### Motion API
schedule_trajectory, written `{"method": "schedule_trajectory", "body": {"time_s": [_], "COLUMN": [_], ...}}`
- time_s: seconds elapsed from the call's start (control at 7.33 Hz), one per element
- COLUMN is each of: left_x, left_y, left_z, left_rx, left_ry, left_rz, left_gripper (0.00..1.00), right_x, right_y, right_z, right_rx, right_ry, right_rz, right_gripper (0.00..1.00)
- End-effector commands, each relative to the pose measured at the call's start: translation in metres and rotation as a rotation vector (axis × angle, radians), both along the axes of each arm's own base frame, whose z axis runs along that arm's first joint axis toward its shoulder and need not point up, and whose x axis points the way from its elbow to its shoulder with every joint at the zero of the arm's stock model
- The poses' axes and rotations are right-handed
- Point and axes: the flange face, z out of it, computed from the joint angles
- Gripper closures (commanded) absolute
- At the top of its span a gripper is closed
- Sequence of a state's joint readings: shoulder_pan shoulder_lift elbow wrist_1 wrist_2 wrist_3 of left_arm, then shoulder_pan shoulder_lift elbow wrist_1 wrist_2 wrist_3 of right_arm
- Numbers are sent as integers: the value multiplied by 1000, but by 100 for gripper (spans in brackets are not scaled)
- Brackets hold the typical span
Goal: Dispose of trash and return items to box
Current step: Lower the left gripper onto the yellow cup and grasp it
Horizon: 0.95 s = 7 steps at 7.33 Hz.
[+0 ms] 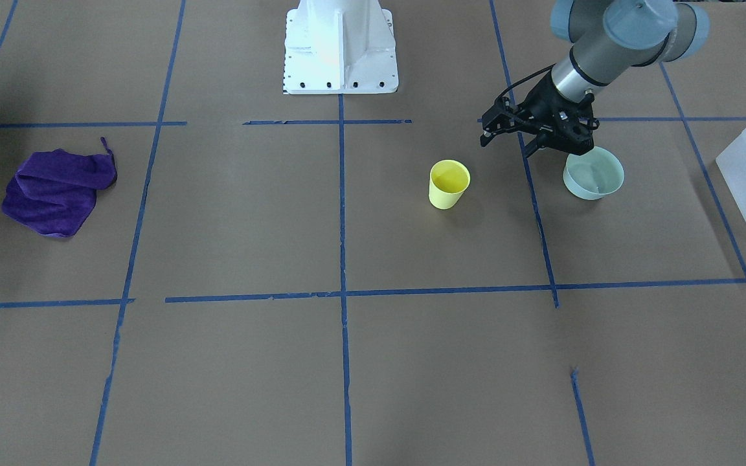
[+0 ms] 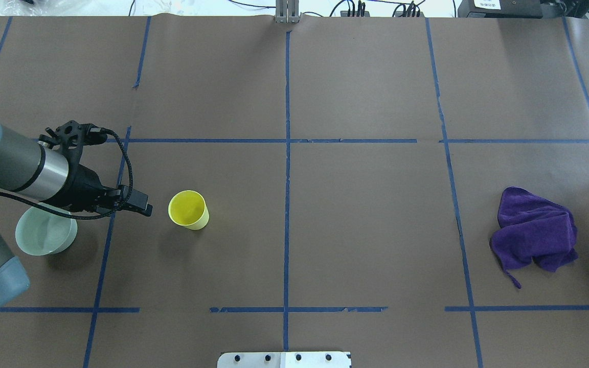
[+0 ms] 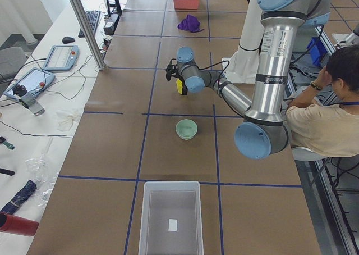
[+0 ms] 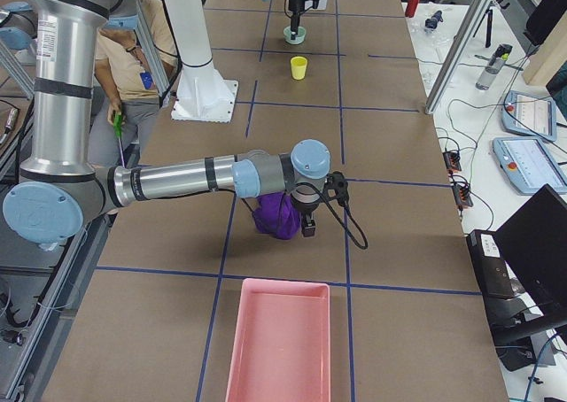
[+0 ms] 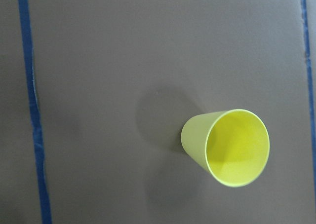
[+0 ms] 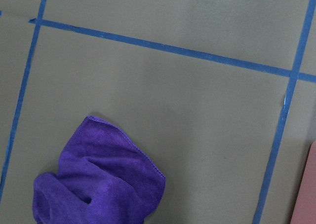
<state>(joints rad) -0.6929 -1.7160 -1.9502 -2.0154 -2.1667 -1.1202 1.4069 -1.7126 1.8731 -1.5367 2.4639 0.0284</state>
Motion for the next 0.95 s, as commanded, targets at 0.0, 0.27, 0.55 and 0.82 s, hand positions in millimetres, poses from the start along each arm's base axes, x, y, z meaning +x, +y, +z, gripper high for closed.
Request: {"method": "schedule_trajectory", "body": {"time_s": [0.0, 0.27, 0.55, 0.82], "left_x": [33, 43, 61, 81], "left_y": [-8, -15, -22, -12], "left_z": [4, 2, -5, -1], "left_rx": [11, 10, 13, 11], "left_ry": [-39, -41, -37, -48], "left_rz": [-29, -30, -21, 8], "left_gripper": [0, 0, 0, 1], "right_x": [-1, -1, -1, -1], "right_y": [6, 6, 6, 6], "right_z": [2, 2, 3, 3], "right_rx": [-6, -5, -8, -8], "right_ry": [-29, -32, -32, -32], "right_rz": [-7, -9, -8, -8], "right_gripper": [0, 0, 0, 0]}}
